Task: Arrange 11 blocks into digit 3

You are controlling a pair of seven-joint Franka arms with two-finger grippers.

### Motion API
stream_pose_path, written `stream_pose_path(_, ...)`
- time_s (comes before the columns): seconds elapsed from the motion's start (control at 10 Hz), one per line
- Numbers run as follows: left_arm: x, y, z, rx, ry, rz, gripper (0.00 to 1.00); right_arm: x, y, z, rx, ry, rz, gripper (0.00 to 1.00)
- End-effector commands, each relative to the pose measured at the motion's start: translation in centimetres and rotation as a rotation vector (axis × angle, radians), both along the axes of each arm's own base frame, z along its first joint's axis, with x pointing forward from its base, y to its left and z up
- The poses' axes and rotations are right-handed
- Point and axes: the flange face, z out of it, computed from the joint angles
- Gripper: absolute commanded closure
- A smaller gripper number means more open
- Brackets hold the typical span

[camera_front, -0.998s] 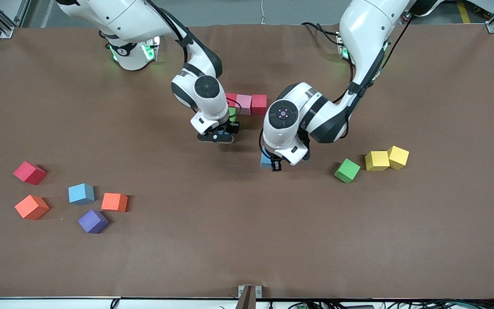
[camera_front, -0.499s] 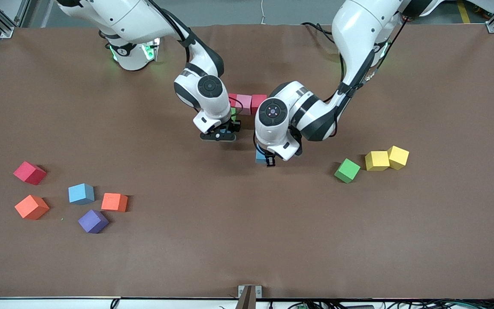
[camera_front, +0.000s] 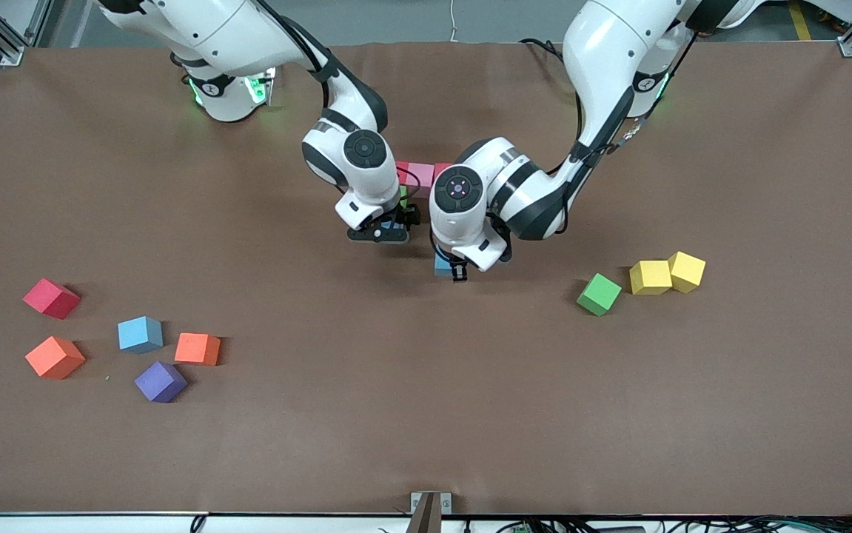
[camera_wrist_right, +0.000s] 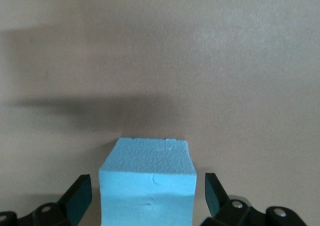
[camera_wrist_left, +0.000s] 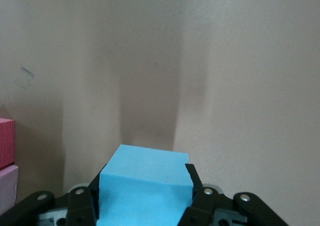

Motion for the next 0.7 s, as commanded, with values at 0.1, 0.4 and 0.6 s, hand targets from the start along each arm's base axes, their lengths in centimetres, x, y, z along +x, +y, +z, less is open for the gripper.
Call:
stream_pose_path(0.1, -0.4, -0.5, 0.2, 0.011, -0.012, -0.001, 1.0, 1.9, -2.2, 4.5, 0.017, -0.009, -0.044, 0.0)
stream_pose_path(0.4, -2.3, -2.7, -0.7, 0.015, -0.024, -0.002, 1.0, 4.4, -6.1, 10.5, 0.099, 0.074, -0.039, 0.0)
stream_pose_path(0.6, -3.3, -3.8, -1.5, 0.009, -0.045, -0.008, 1.0, 7.5, -11.3, 12.5, 0.092, 0.087, -0.048, 0.0)
